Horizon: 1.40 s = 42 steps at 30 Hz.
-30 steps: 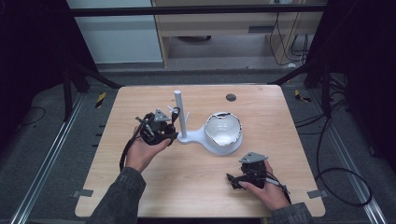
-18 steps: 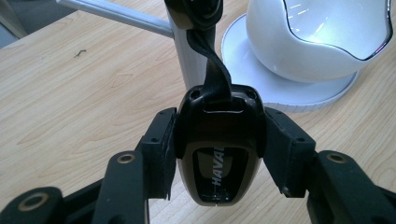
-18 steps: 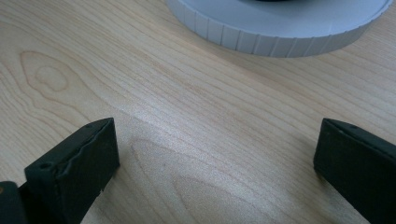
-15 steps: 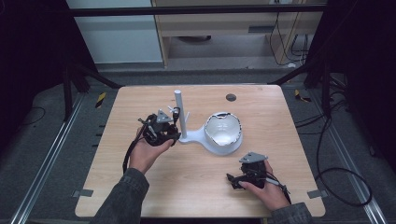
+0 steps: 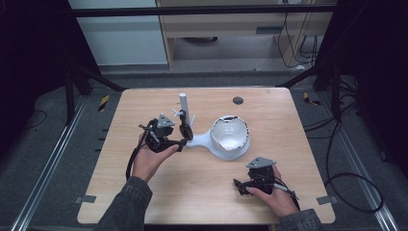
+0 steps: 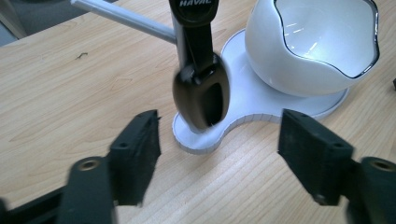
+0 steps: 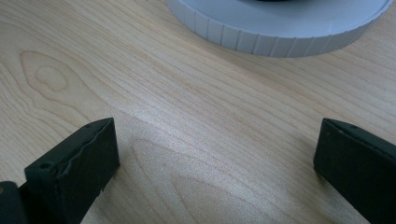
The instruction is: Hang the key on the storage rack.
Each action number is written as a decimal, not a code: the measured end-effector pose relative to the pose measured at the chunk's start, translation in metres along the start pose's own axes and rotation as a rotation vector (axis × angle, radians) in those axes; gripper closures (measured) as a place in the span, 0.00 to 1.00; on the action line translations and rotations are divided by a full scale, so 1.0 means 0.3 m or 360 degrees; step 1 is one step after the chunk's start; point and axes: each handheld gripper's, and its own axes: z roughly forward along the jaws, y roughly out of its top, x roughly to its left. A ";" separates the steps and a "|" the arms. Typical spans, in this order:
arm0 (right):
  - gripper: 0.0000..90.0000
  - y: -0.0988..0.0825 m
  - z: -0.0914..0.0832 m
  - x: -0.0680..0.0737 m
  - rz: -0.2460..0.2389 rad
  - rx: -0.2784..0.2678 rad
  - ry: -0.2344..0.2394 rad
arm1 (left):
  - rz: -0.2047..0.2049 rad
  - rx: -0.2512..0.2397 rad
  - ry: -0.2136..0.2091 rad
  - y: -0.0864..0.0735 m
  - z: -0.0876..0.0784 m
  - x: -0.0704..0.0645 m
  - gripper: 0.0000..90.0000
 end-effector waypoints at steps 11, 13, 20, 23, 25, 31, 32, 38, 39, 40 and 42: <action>0.00 0.000 0.000 0.000 -0.0001 0.0000 0.0000 | 0.0048 -0.0012 -0.0001 -0.036 -0.067 -0.007 0.07; 0.00 0.000 0.000 0.000 -0.0002 -0.0001 0.0000 | 0.0067 -0.0002 -0.0021 -0.039 -0.076 -0.017 0.06; 0.00 0.000 0.000 0.000 -0.0002 0.0000 0.0000 | 0.0137 0.0039 -0.0066 -0.047 -0.101 -0.056 0.04; 0.00 0.000 0.000 0.000 -0.0002 0.0000 0.0000 | 0.0143 0.0046 -0.0084 -0.054 -0.114 -0.071 0.04; 0.01 0.000 0.000 -0.001 -0.0002 -0.0001 0.0000 | 0.0164 0.0053 -0.0105 -0.068 -0.126 -0.081 0.04; 0.01 0.000 0.000 -0.001 -0.0003 0.0000 0.0000 | 0.0201 0.0089 -0.0085 -0.108 -0.159 -0.098 0.04; 0.01 0.000 0.000 -0.001 -0.0003 0.0000 0.0000 | 0.0205 0.0096 -0.0085 -0.114 -0.165 -0.100 0.04; 0.00 0.000 0.000 0.000 -0.0001 0.0000 0.0000 | 0.0224 0.0113 -0.0081 -0.139 -0.191 -0.105 0.04; 0.01 0.000 0.000 0.000 0.0000 -0.0001 0.0002 | 0.0218 0.0114 -0.0079 -0.144 -0.195 -0.102 0.04; 0.00 0.000 0.000 0.000 0.0000 -0.0001 0.0002 | 0.0213 0.0112 -0.0076 -0.148 -0.198 -0.100 0.04; 0.00 0.000 0.000 0.000 0.0000 -0.0001 0.0002 | 0.0200 0.0121 -0.0070 -0.159 -0.202 -0.092 0.04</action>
